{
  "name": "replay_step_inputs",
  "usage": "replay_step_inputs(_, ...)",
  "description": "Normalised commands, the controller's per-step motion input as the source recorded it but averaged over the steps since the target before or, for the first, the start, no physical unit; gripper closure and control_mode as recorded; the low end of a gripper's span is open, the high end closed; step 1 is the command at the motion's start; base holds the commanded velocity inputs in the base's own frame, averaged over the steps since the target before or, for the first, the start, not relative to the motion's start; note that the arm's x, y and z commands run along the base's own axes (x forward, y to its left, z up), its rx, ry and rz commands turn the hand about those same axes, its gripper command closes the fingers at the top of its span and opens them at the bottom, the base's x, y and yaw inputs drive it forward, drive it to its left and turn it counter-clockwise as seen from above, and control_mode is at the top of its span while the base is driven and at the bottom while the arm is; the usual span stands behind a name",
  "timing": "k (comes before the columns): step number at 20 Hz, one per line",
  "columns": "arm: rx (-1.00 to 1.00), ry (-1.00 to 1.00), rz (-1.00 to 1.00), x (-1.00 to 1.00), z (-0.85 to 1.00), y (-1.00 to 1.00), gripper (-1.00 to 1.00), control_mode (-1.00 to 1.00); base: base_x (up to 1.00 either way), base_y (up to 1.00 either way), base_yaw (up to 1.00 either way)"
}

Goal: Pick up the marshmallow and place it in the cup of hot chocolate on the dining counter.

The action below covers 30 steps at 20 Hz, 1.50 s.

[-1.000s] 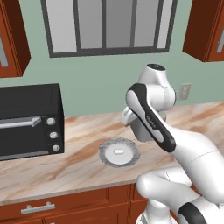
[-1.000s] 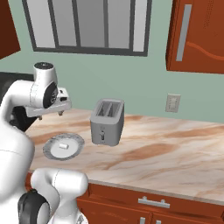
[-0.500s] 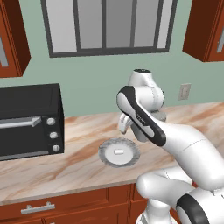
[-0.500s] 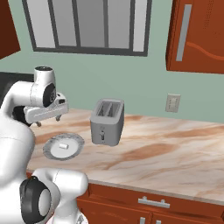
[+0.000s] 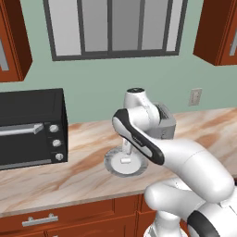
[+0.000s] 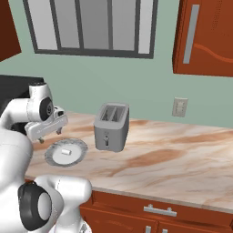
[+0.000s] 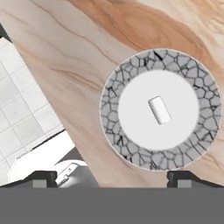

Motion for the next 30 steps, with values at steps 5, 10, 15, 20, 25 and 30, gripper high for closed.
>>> replay_step_inputs(5, -0.01, 0.0, 0.14, 0.0, -0.43, 0.0, -1.0, -1.0, 0.0, 0.0, 0.0)
replay_step_inputs(10, 0.0, 0.0, 0.08, 0.02, -0.35, 0.0, -1.0, -1.0, 0.0, 0.0, 0.0)
replay_step_inputs(15, 0.0, 0.0, 0.07, 0.12, -0.36, 0.0, -1.0, -1.0, 0.0, 0.0, 0.0)
replay_step_inputs(20, 0.0, 0.0, 0.02, 0.2, -0.24, 0.0, -1.0, -1.0, 0.0, 0.0, 0.0)
replay_step_inputs(25, 0.0, 0.0, 0.0, 0.29, -0.17, 0.0, -1.0, -1.0, 0.0, 0.0, 0.0)
replay_step_inputs(30, 0.0, 0.0, 0.0, 0.32, -0.11, 0.0, -1.0, -1.0, 0.0, 0.0, 0.0)
